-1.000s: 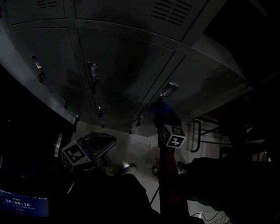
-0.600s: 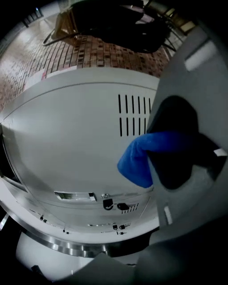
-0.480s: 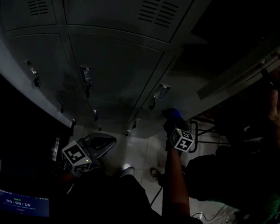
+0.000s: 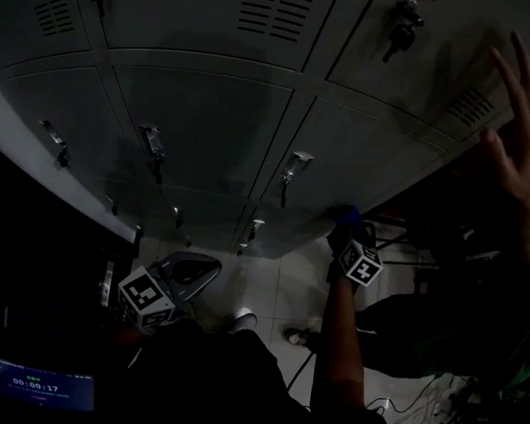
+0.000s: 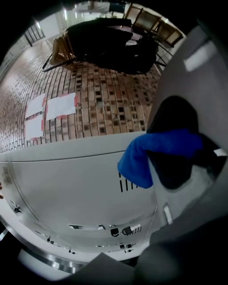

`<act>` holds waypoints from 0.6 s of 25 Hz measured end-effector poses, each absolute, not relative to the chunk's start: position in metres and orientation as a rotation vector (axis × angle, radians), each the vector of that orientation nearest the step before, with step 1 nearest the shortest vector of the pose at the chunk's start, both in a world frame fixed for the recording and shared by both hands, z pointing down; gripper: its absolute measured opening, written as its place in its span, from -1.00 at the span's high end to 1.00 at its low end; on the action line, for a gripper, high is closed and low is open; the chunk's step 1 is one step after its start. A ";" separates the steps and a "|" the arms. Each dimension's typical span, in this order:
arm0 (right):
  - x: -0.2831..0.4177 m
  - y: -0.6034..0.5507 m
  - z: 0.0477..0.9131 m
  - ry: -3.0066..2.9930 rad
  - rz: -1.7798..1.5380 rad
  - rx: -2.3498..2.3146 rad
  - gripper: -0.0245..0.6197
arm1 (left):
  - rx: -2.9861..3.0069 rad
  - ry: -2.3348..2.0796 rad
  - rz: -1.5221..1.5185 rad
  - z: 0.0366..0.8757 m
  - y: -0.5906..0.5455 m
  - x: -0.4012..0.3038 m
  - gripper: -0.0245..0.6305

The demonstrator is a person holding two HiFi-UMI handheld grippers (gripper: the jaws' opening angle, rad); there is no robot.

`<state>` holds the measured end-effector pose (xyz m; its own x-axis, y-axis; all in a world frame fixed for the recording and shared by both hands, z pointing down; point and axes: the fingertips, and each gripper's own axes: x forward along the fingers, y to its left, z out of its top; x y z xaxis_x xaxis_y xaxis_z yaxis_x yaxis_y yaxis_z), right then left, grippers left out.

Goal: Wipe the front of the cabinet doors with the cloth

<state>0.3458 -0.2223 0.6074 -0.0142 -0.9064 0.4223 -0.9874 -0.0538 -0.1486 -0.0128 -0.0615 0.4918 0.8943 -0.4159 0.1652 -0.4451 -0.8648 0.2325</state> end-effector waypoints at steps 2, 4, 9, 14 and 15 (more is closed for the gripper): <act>0.352 -0.220 0.604 -2.009 0.612 2.071 0.67 | 2.796 -0.642 0.173 0.496 -0.061 -0.011 0.92; 0.350 -0.216 0.597 -2.030 0.588 2.062 0.67 | 2.794 -0.637 0.178 0.498 -0.060 -0.008 0.92; 0.318 -0.197 0.573 -2.184 0.501 1.964 0.67 | 2.809 -0.614 0.149 0.490 -0.060 0.001 0.92; 0.258 -0.167 0.527 -2.412 0.369 1.801 0.67 | 2.831 -0.621 0.141 0.480 -0.065 0.001 0.92; 0.246 -0.160 0.517 -2.454 0.346 1.770 0.67 | 2.833 -0.622 0.138 0.479 -0.066 0.000 0.92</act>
